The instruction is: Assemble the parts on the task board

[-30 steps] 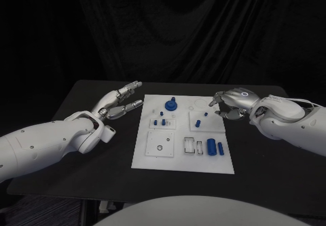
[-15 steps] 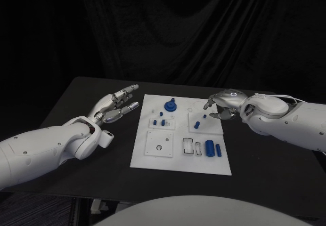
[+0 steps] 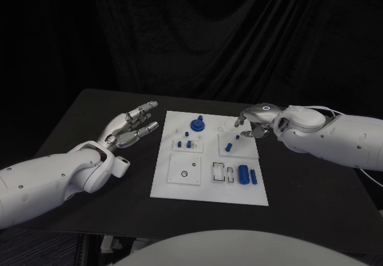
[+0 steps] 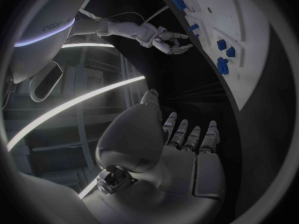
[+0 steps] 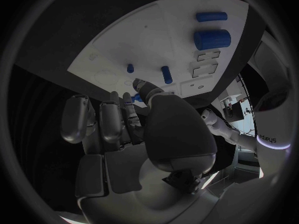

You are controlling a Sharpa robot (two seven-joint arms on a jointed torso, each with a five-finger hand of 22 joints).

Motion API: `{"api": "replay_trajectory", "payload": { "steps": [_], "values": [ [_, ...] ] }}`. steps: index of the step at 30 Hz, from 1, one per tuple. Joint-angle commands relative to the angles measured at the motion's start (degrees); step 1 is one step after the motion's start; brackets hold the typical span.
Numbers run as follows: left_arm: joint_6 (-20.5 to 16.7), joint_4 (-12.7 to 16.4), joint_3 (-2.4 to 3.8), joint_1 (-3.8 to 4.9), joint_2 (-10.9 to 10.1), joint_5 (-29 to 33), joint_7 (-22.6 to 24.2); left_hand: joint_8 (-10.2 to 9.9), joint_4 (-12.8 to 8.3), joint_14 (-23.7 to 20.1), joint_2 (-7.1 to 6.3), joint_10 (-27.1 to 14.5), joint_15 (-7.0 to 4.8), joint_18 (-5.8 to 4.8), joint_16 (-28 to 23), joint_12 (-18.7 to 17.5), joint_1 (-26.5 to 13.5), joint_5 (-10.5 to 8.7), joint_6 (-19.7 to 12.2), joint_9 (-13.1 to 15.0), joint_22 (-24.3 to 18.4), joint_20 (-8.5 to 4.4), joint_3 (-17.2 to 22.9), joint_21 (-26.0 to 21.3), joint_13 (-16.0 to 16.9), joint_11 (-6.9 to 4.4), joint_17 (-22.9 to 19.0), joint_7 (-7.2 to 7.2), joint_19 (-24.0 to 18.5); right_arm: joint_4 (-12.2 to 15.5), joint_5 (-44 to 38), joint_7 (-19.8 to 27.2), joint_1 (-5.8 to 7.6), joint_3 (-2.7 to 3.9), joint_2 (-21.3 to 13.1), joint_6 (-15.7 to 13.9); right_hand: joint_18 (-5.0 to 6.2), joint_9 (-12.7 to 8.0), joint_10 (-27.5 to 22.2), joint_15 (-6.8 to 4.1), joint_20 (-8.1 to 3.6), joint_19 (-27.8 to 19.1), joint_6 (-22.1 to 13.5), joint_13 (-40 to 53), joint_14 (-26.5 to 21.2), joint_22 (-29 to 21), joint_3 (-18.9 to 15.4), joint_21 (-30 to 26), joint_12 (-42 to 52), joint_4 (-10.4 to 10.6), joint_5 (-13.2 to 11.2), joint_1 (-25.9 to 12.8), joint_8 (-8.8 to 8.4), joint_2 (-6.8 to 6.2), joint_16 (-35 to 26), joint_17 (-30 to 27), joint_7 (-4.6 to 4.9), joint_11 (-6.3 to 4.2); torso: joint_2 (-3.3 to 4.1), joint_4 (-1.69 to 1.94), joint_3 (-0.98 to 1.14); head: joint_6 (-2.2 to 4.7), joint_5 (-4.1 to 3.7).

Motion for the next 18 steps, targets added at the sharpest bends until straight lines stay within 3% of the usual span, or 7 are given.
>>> {"api": "replay_trajectory", "payload": {
  "steps": [1,5,6,10,13,15,18],
  "values": [
    [-0.9,0.2,0.06,-0.11,0.1,0.6,9.2,0.1,0.0,0.0,-0.04,0.1,0.44,1.03,0.1,0.3,0.6,0.40,0.4,0.1,0.1,0.07,-0.4,0.4,0.1,0.44,0.1,-0.03,0.3,-0.5,2.2,-0.3,-0.15,0.03,0.2,1.4,0.31,0.1,-0.3,0.18,0.18,0.0,-0.1,-0.5,0.1,9.2,-0.2,0.0,-0.6,-0.4,0.3,0.5,-0.20,0.19,0.1,0.2,0.29,0.09,0.21,0.02,0.22,-0.01,-0.20],
    [-0.7,0.2,0.06,-0.16,0.2,0.6,9.2,0.1,0.0,0.0,-0.03,0.2,0.46,1.03,0.1,0.4,0.7,0.45,0.4,0.1,0.2,0.08,-0.4,0.4,0.1,0.50,0.1,-0.02,0.3,-0.9,2.4,0.6,-0.15,0.03,0.4,0.8,0.20,0.4,0.4,0.15,0.19,0.4,0.3,-1.3,0.5,9.4,-0.4,0.5,-1.0,-0.2,0.0,0.4,-0.02,0.38,0.5,0.5,0.40,0.04,0.41,0.02,0.32,-0.01,-0.42],
    [-0.6,0.2,0.07,-0.16,0.2,0.6,9.2,0.1,0.0,0.0,-0.03,0.2,0.46,1.02,0.1,0.4,0.8,0.47,0.4,0.1,0.2,0.08,-0.4,0.4,0.1,0.52,0.1,0.00,0.3,-1.0,2.5,0.8,-0.15,0.03,0.4,0.7,0.13,0.5,1.2,0.18,0.21,0.7,0.5,-1.9,0.8,9.5,-0.5,0.8,-1.2,-0.1,0.2,0.4,0.08,0.47,0.8,0.7,0.38,-0.01,0.45,0.02,0.26,-0.01,-0.44],
    [-0.2,0.2,0.07,-0.18,0.3,0.6,9.2,0.1,0.0,0.0,0.02,0.2,0.49,1.01,0.1,0.4,0.9,0.47,0.4,0.1,0.2,0.09,-0.4,0.4,0.1,0.62,0.1,0.03,0.4,-1.4,2.5,1.3,-0.17,0.03,0.6,0.5,0.04,0.7,2.3,0.28,0.26,1.0,0.8,-3.1,1.1,9.6,-0.6,1.2,-2.0,-0.1,0.6,0.6,0.12,0.50,1.0,0.7,0.68,-0.03,0.57,-0.37,0.28,-0.01,0.15],
    [-0.1,0.2,0.07,-0.18,0.2,0.6,9.2,0.1,0.0,0.0,0.05,0.3,0.50,1.01,0.1,0.5,0.9,0.50,0.5,0.1,0.2,0.10,-0.4,0.4,0.1,0.67,0.1,0.06,0.4,-1.6,2.7,1.4,-0.36,0.03,0.7,0.3,0.09,0.7,2.6,0.27,0.27,1.0,0.6,-3.6,1.0,9.6,-0.6,1.0,-2.4,-0.2,0.6,0.7,0.03,0.46,0.9,0.5,0.80,-0.02,0.73,-0.61,0.42,-0.01,0.46],
    [0.0,0.2,0.07,-0.19,0.2,0.6,9.2,0.1,0.0,0.0,0.07,0.3,0.51,1.00,0.1,0.6,1.0,0.53,0.5,0.1,0.2,0.11,-0.4,0.5,0.1,0.72,0.1,0.06,0.4,-1.7,3.1,1.6,-0.61,0.03,0.7,0.2,0.17,0.8,2.9,0.24,0.22,0.8,0.8,-4.2,0.8,9.5,-0.5,0.6,-2.8,-0.4,0.9,1.1,0.04,0.47,0.7,0.0,0.81,-0.04,0.71,-0.49,0.36,-0.01,0.40],
    [0.2,0.1,0.07,-0.19,0.2,0.6,9.0,0.1,0.0,0.0,0.11,0.4,0.50,0.99,0.1,0.6,1.1,0.59,0.4,0.1,0.1,0.12,-0.4,0.4,0.2,0.82,0.1,0.07,0.4,-1.9,3.5,1.8,-0.90,0.03,0.7,0.1,0.15,0.9,3.6,0.27,0.25,0.8,1.0,-5.1,0.8,9.5,-0.1,0.6,-3.4,-0.7,2.4,1.6,0.05,0.47,0.8,-0.1,1.01,0.00,0.94,-0.48,0.43,-0.01,0.34]
  ]
}}
